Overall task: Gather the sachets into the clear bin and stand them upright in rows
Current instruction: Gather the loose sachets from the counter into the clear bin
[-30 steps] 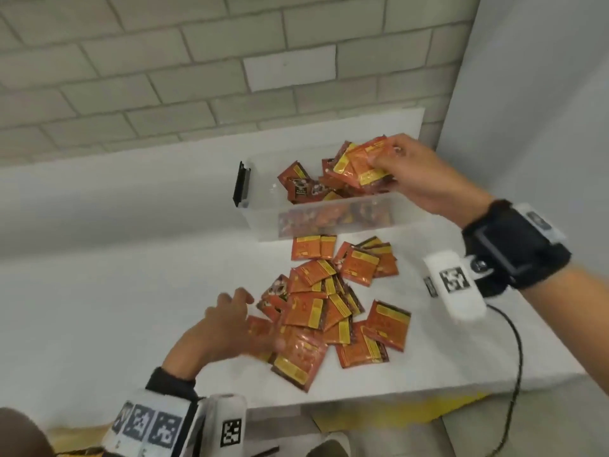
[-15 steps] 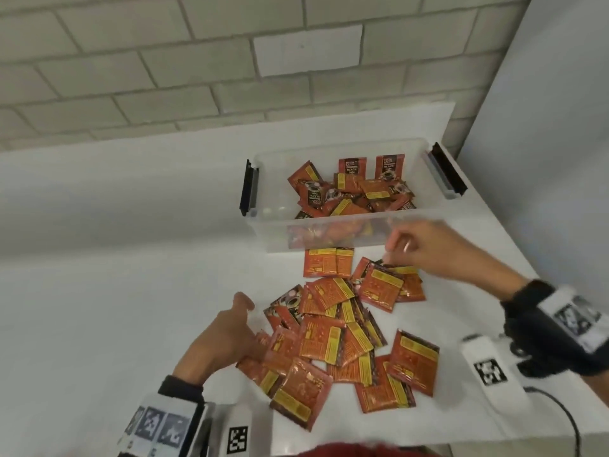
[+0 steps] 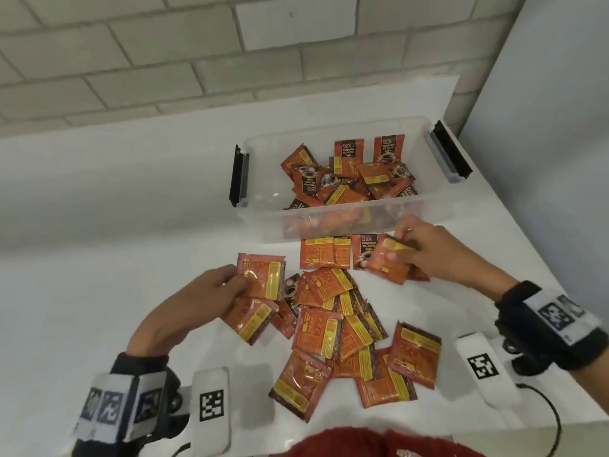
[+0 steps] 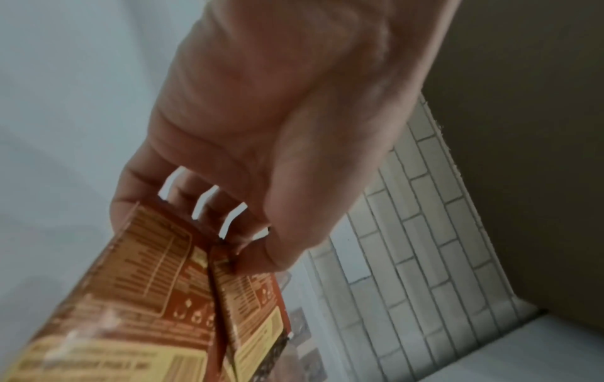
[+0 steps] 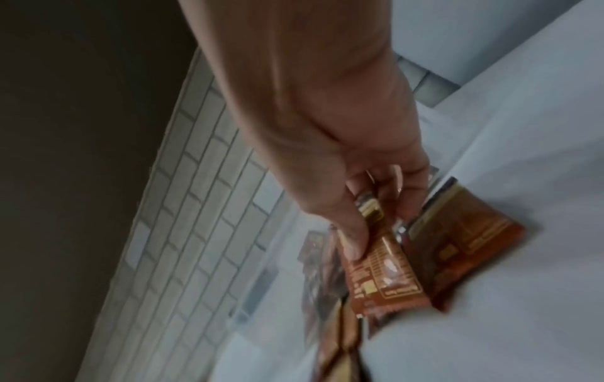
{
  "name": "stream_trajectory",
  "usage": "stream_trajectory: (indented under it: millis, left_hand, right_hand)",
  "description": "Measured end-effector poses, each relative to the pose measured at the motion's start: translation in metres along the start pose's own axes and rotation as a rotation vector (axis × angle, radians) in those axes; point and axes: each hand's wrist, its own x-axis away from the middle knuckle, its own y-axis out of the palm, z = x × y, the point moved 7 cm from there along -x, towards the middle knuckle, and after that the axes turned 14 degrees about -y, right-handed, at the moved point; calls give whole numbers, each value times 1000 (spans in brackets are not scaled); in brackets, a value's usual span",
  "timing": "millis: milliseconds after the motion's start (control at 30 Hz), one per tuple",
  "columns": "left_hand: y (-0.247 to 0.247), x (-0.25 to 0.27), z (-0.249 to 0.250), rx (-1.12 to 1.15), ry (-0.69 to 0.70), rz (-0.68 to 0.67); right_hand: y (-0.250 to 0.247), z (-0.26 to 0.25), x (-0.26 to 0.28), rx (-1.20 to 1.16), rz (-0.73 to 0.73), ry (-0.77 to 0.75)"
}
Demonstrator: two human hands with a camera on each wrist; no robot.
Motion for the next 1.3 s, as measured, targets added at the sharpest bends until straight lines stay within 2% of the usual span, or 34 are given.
stream_trajectory:
  millis: [200, 333, 433, 533, 600, 800, 900, 967, 1033, 1200, 1300]
  left_hand:
    - [36, -30, 13, -206, -18, 35]
    - [49, -39, 17, -428, -2, 122]
    - [50, -38, 22, -302, 40, 140]
    - [46, -38, 19, -271, 51, 207]
    - [44, -37, 19, -231, 54, 223]
    - [21, -28, 20, -26, 39, 136]
    - [3, -22, 22, 105, 43, 92]
    - [-6, -16, 30, 179, 77, 76]
    - [-10, -12, 38, 232, 107, 57]
    - [12, -15, 63, 73, 176, 7]
    - [37, -21, 85, -120, 301, 35]
  right_hand:
    - [-15, 20, 21, 82, -34, 116]
    - [-7, 40, 20, 160, -32, 180]
    - [9, 42, 20, 263, -105, 214]
    - [10, 40, 19, 249, -24, 200]
    - [5, 40, 19, 188, 21, 199]
    - [-15, 39, 17, -102, 9, 229]
    - [-9, 28, 11, -148, -86, 130]
    - [6, 24, 10, -45, -198, 62]
    - [16, 26, 12, 52, -250, 45]
    - [20, 25, 17, 327, -239, 21]
    - [24, 23, 21, 305, -240, 11]
